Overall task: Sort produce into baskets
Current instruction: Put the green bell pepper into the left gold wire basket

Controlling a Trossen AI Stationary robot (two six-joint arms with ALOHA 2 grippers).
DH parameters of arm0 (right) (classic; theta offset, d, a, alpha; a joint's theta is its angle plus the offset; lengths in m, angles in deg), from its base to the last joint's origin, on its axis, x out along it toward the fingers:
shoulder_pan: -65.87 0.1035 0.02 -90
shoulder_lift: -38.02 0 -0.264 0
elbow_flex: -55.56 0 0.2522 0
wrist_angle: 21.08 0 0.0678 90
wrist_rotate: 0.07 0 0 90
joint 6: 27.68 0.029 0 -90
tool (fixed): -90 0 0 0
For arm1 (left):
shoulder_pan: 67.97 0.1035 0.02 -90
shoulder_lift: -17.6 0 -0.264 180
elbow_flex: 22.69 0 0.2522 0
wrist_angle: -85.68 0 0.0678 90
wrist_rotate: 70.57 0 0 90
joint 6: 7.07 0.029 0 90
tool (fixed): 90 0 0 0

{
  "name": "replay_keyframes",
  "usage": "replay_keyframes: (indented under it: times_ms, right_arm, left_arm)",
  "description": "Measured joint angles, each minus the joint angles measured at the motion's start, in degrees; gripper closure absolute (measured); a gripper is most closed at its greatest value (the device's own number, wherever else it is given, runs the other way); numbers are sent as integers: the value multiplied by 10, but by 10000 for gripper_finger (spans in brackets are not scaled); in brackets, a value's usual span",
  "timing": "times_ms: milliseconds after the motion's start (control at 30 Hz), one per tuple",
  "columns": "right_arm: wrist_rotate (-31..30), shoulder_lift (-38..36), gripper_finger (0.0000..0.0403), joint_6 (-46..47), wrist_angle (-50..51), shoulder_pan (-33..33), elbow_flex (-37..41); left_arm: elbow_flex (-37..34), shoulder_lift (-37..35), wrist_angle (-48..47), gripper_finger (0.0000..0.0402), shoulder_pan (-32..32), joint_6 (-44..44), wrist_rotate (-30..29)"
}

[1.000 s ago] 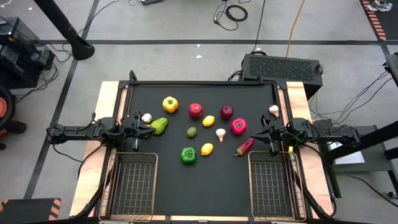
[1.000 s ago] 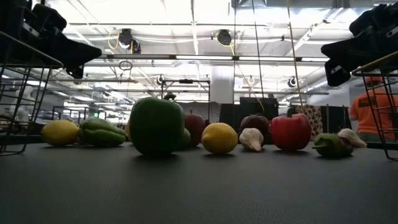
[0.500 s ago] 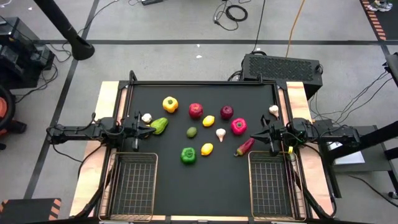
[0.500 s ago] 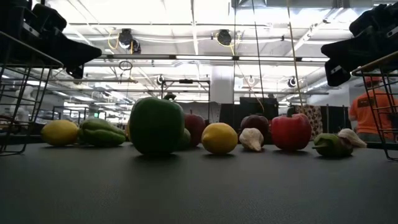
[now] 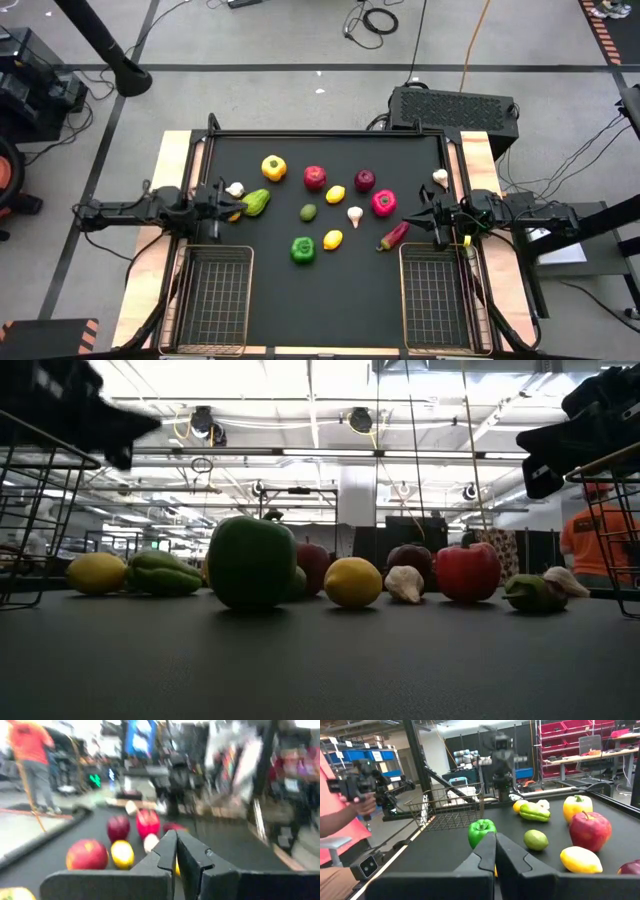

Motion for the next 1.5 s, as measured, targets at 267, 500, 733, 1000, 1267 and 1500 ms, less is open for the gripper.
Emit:
replay_keyframes:
  times_ms: [267,500,733,1000,1267,1500]
  right_arm:
    - [0,0,403,0,0,0,0]
    - [0,0,403,0,0,0,0]
    - [0,0,403,0,0,0,0]
    - [0,0,403,-1,0,0,0]
    - [0,0,403,-1,0,0,0]
    - [0,0,403,57,-1,0,0]
  left_arm:
    - [217,99,-91,384,0,28,-36]
    - [463,241,-242,384,0,29,-15]
    - [590,357,-383,384,0,30,2]
    - [565,450,-476,384,0,10,-8]
    - [563,536,-512,384,0,-89,-27]
    - [563,609,-468,384,-12,-40,-22]
